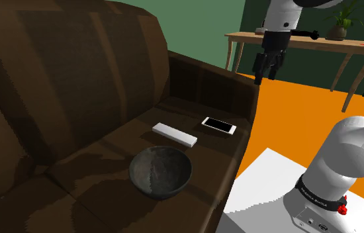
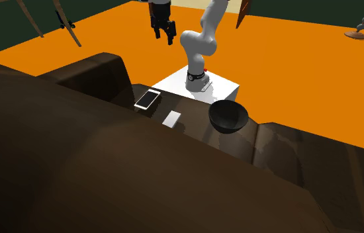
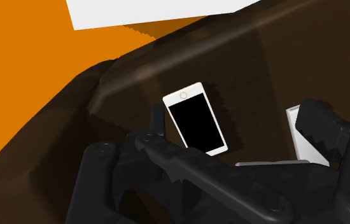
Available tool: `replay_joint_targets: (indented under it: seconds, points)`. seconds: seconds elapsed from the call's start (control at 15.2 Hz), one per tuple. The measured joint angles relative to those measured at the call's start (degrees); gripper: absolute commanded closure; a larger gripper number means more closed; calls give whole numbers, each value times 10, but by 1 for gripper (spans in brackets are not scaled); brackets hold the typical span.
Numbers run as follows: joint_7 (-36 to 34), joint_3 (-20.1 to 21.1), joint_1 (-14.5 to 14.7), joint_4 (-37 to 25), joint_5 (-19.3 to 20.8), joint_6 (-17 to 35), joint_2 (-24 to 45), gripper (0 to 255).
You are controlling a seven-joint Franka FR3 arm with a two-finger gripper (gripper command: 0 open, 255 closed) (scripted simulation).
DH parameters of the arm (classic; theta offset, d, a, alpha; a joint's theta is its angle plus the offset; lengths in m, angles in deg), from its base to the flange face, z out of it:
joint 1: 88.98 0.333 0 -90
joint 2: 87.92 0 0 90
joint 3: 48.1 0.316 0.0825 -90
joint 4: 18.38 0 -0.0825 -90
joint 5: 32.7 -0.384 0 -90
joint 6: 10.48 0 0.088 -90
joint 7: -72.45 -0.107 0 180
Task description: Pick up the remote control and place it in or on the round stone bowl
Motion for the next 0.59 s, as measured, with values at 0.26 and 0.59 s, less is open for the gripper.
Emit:
replay_joint_targets:
  seconds: [0.26, 0.59]
  points:
    - [-7, 13, 7, 10, -9, 35, 26, 0]
    - [-23, 43, 22, 19, -26, 118, 97, 0]
